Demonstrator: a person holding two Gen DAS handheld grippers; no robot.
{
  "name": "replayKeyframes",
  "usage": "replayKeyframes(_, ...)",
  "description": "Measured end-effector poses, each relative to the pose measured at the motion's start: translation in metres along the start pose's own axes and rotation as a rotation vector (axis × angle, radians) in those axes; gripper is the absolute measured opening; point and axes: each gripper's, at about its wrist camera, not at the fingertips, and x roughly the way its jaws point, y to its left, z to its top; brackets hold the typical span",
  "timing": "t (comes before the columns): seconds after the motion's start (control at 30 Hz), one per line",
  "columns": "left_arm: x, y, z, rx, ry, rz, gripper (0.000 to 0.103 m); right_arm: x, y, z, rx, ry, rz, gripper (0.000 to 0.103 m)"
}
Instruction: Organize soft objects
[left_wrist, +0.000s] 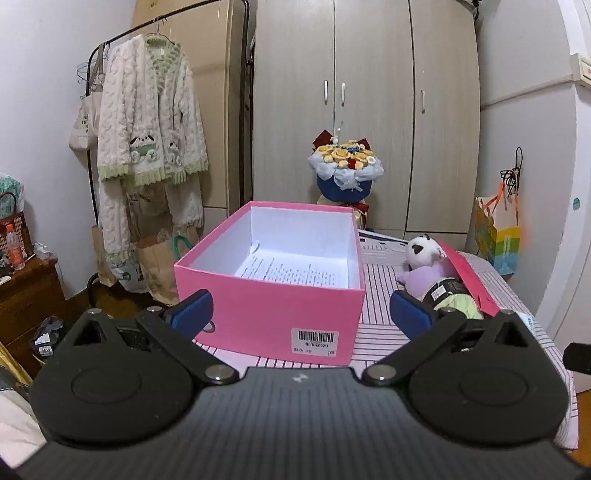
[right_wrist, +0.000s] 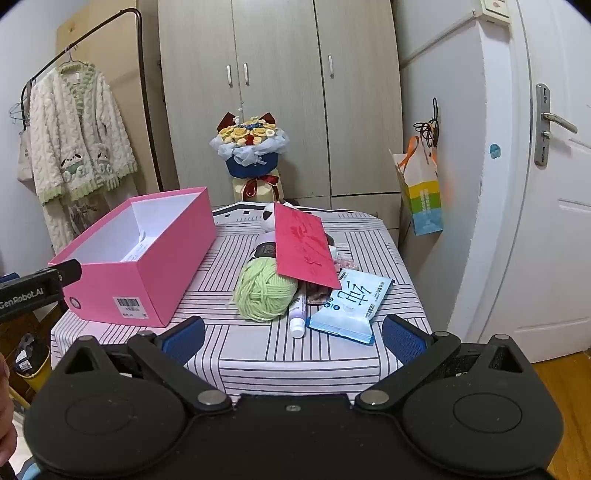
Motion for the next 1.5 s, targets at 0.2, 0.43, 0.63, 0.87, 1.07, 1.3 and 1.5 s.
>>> replayKeyframes(0.2,0.003,-0.004,-0.002,0.048,0.033,-0.031,0.103,0.0,0.001,0.0,-0.003,0.0,-0.001,0.103)
replayKeyframes(0.43,0.002,-0.004,-0.001,0.056,0.035,-0.034,0.103,0.001,0.003,-0.002,-0.016,-0.008,-0.004,0.103)
replayKeyframes(0.63,0.003,-0.005,-0.002,0.058,0.034,-0.035,0.103,0.0,0.005,-0.004,-0.028,-0.048,-0.004,0.103)
replayKeyframes(0.87,0.003,-0.008,0.0,0.076,0.033,-0.041,0.103,-0.012,0.009,-0.005,-0.046,-0.124,0.011,0.103)
replayKeyframes(1.07,0.003,-0.008,0.001,0.08,0.032,-0.038,0.103,-0.008,0.011,-0.007,-0.054,-0.12,0.004,0.103)
replayKeyframes(1.3,0.004,-0.007,0.0,0.081,0.049,-0.05,0.103,-0.004,0.01,-0.008,-0.052,-0.109,-0.003,0.103)
replayKeyframes(1.5,0.007,-0.006,0.004,0.067,0.073,-0.086,0.103,-0.004,0.007,-0.008,-0.054,-0.115,0.019,0.103)
